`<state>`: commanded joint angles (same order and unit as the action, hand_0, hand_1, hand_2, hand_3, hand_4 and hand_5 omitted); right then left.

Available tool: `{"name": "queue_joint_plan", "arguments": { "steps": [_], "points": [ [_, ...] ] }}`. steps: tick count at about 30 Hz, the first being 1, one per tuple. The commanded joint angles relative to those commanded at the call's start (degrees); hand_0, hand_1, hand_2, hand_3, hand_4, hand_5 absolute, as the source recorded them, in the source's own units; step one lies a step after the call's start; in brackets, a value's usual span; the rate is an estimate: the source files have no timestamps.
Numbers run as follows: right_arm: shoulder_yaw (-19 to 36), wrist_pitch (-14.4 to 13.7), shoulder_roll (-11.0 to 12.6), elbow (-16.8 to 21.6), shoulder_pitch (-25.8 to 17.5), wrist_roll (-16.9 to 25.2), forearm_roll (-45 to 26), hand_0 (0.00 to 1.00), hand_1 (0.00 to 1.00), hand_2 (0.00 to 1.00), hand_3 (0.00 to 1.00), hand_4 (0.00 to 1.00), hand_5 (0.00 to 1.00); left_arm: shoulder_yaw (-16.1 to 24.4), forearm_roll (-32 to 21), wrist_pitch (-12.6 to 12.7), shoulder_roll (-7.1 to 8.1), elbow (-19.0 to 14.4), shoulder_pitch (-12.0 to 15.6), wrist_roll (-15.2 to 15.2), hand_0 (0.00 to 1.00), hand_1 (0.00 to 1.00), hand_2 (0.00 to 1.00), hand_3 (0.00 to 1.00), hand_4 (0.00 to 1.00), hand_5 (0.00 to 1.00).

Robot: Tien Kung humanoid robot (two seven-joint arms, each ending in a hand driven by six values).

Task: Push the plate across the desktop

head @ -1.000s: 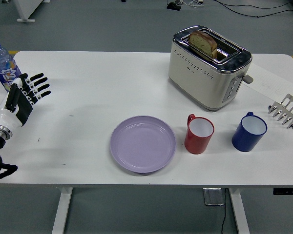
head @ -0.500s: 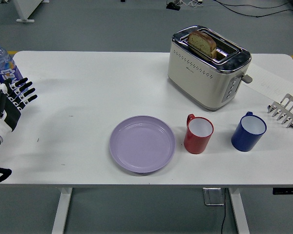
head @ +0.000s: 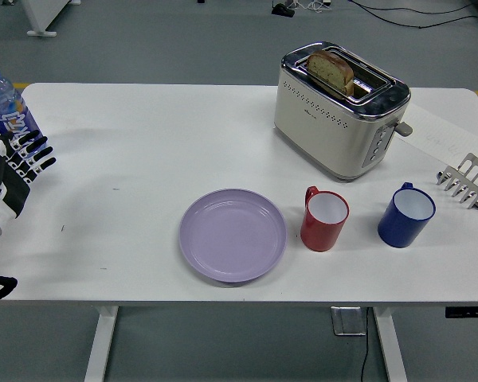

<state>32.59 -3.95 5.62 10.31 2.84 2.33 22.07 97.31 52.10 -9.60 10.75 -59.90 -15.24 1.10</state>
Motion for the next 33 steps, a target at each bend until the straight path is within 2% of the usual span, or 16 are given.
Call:
{"name": "queue_joint_plan", "arguments": {
  "steps": [33],
  "points": [
    [0.8, -0.1, 0.0, 0.0, -0.1, -0.1, 0.8, 0.687, 0.691, 0.777, 0.721, 0.352, 0.323, 0.7, 0.0, 0.5, -0.56, 0.6, 0.3, 0.1, 0.736, 0.791, 0.788, 0.724, 0.541, 0.998]
  ]
}}
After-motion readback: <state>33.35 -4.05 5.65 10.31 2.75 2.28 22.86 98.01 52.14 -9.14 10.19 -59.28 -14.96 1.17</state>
